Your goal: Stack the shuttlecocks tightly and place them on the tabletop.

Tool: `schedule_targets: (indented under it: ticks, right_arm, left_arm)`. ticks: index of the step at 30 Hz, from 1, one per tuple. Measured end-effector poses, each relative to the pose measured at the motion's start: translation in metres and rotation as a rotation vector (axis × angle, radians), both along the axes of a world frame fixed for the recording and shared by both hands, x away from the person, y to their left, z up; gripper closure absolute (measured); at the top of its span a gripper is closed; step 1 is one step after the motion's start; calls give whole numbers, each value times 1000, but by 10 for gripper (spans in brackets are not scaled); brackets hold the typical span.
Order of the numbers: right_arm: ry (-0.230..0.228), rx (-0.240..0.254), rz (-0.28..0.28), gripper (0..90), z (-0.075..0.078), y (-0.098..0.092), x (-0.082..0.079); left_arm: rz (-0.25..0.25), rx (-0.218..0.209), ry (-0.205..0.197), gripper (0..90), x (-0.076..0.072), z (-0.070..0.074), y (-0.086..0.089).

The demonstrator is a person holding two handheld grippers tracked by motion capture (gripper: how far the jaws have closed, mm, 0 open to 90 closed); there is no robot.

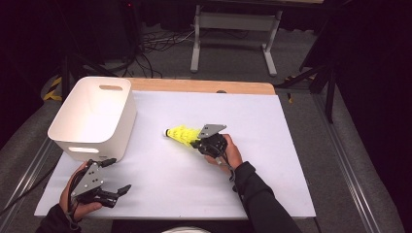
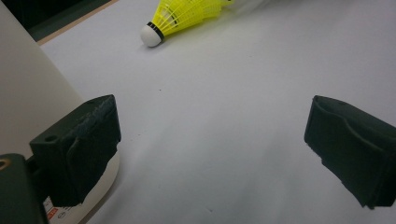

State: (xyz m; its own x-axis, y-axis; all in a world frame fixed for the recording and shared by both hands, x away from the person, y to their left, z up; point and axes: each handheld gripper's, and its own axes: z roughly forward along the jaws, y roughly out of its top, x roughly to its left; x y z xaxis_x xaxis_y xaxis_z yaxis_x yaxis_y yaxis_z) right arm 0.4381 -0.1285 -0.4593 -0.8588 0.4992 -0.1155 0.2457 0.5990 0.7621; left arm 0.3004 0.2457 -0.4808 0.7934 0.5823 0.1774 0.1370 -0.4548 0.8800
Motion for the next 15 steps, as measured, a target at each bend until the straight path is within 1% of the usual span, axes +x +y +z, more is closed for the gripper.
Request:
schedule_targets:
  ticks: [4,8,11,15]
  right_arm:
    - [-7,-11,-5,874,-1,1,0]
    - [-5,-18,-10,838,-2,3,0]
    - [-17,-19,-25,776,-3,4,0]
    - [-15,-23,-29,714,-4,5,-1]
  left_arm:
    - [-2,5,-5,45,-1,0,-1]
    - [0,4,-3,46,-1,0,-1]
    - [2,5,-3,47,-1,0,-1]
    - [2,2,-3,47,-1,0,-1]
